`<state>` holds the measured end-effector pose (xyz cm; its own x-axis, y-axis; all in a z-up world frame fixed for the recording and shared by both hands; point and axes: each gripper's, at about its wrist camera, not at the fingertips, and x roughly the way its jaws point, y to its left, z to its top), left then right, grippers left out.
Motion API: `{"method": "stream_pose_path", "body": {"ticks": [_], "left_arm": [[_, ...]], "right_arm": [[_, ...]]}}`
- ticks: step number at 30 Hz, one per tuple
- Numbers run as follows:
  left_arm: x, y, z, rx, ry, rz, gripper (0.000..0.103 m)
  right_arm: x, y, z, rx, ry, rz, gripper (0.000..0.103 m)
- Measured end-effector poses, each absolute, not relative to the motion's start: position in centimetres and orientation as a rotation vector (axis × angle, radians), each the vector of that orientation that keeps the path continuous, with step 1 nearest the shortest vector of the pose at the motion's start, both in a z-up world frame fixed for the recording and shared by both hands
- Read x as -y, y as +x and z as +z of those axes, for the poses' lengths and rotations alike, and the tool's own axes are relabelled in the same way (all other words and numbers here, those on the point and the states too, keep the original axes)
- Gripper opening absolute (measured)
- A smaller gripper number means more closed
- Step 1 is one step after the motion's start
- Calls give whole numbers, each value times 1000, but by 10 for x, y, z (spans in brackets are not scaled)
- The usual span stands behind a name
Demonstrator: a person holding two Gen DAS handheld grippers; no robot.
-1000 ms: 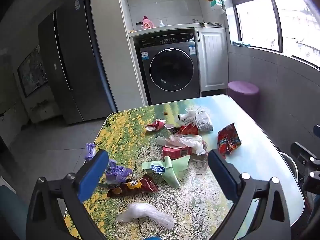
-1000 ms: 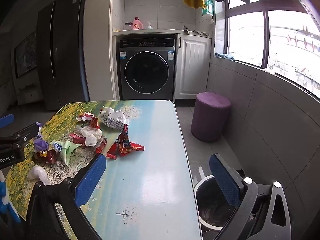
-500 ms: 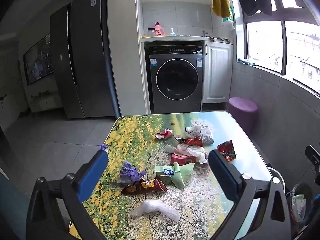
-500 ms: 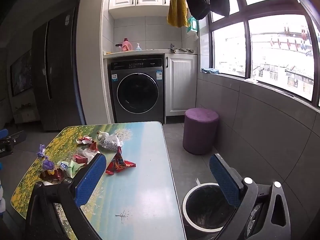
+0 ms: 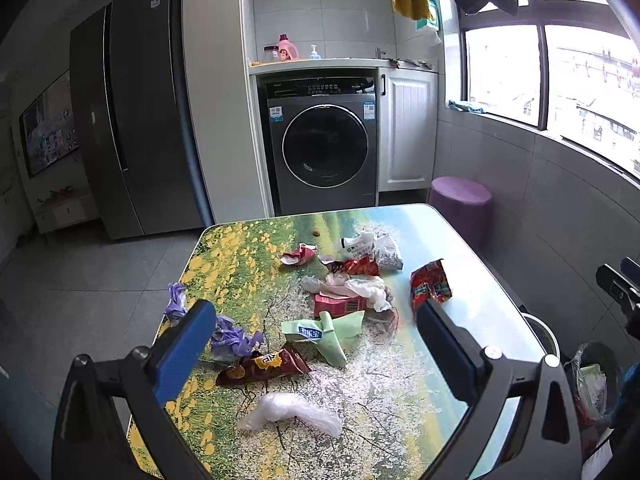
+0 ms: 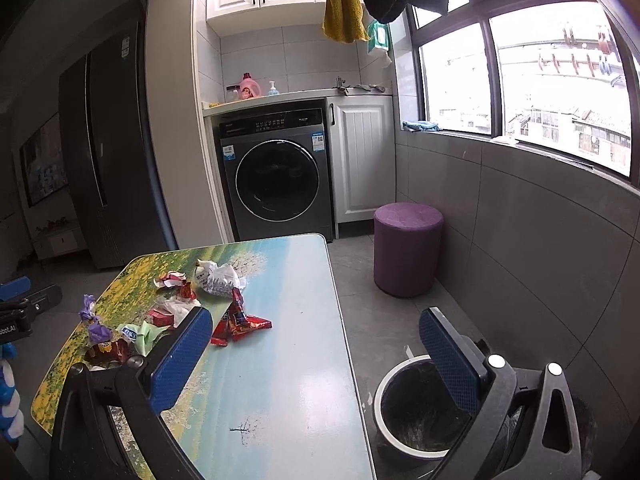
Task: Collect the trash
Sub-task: 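Move both open grippers toward the trash on the table, then grasp the purple plastic bag with the left gripper while the right grasps white tissue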
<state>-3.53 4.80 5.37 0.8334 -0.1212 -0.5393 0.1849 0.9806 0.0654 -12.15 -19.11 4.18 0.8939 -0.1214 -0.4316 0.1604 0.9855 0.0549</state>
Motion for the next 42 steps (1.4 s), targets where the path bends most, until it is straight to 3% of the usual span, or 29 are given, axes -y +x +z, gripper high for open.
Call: {"method": "stream_pose_path", "body": {"ticks": [15, 22, 26, 28, 42], "left_arm": [[-129, -14, 21, -681, 114, -126, 98], [-129, 13, 14, -716, 97, -142, 86], [-130, 28, 5, -739, 96, -145, 82], [-134, 35, -3, -760, 88, -144, 78], [-165, 101, -67, -915, -41, -128, 73]], "right_arm": [[188, -46, 14, -544, 98, -11, 102], [169, -8, 6, -598, 83, 105, 82], [150, 8, 4, -626, 59, 209, 58], [138, 16, 1, -641, 44, 266, 54], [64, 99, -54, -821, -56, 411, 52]]}}
